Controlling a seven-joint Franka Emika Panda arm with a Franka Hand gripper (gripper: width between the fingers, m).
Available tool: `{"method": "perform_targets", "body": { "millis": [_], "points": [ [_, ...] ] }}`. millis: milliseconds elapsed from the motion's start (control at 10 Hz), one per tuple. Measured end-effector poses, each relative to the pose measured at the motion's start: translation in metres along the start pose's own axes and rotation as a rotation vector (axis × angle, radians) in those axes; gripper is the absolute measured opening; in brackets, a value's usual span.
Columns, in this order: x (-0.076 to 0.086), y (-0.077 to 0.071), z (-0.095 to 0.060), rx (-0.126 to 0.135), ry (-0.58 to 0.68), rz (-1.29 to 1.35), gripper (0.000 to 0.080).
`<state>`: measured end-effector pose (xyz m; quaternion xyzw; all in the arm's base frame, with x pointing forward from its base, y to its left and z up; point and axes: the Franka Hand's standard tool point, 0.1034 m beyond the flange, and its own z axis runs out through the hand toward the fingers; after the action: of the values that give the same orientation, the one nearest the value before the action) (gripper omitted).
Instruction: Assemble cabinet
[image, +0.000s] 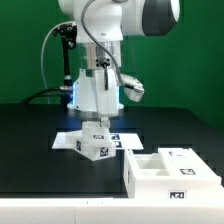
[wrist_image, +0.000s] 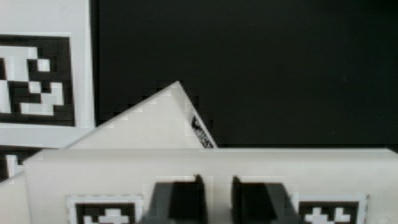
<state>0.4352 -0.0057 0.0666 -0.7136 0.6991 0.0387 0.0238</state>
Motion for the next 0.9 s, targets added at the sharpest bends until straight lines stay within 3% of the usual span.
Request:
{"method": "perform_targets", "body": {
  "millis": [100, 200, 300, 400, 500, 600, 900],
  "points": [
    [-0.013, -0.001, 0.001, 0.019, 0.005, 0.037, 0.0062],
    [-0.036, -0.003, 0.003, 0.036, 0.013, 0.026, 0.0062],
    [-0.057, -0.002, 0.004, 0.008, 0.011, -0.028, 0.0062],
    [-0.068, -0.004, 0.002, -0.026, 0.000, -0.075, 0.0062],
    [-0.058, -0.005, -0.003, -0.057, -0.020, -0.069, 0.0062],
    [-0.055, -0.007, -0.002, -0.045, -0.011, -0.061, 0.0062],
    [-0.066, -0.011, -0.004, -0.038, -0.014, -0.054, 0.0062]
  ]
}}
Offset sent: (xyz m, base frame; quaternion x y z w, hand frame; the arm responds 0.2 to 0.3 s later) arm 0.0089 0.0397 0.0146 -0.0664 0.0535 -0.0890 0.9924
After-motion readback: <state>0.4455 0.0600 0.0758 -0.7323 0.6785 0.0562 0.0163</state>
